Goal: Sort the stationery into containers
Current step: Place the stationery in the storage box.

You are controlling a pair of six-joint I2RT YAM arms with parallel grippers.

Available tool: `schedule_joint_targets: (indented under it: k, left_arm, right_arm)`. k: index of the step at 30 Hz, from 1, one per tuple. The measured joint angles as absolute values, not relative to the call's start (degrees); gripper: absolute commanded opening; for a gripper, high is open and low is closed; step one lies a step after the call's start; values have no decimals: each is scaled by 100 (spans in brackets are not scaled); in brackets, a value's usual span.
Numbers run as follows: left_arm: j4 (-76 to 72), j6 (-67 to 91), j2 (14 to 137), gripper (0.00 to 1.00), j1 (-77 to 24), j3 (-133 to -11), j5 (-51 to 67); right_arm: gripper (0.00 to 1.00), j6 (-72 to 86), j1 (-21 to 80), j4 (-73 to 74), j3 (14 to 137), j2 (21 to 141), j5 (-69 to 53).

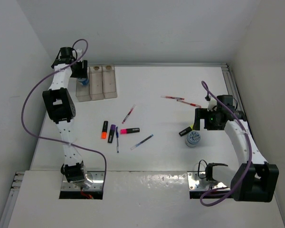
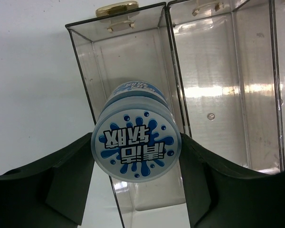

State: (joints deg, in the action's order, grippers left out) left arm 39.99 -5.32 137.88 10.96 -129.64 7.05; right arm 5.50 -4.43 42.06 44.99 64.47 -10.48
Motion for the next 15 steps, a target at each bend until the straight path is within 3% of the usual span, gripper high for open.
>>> schedule_joint_targets:
  k: [1,4,6,8,9,13,15]
  left_arm:
    - [3988,-532,13791,53,1096,-12964,705]
    - [3927,-532,13793,76,1096,-12964,707]
    - [3872,-548,13791,88,1096,-12964,707]
    - [3791,-558,13788,90,1096,-12971,722]
    - [3743,-556,13786,100,1096,-12978,735]
    - [3684,-569,13721,100,1081,-12980,834]
    - [3730,-593,13631,95,1081,-12984,967]
  right_arm:
    - [99,548,-443,4209,4499,6453,-1048]
    - [99,539,-443,4213,4499,6455,-1048]
    - [99,515,-443,4228,4499,6453,-1048]
    - [99,486,-443,4268,4501,6445,-1048]
    - [99,469,-443,4289,4504,6427,-1048]
    - [99,427,-443,4403,4515,6263,-1048]
    - [99,410,-443,4475,4536,6128,-1050]
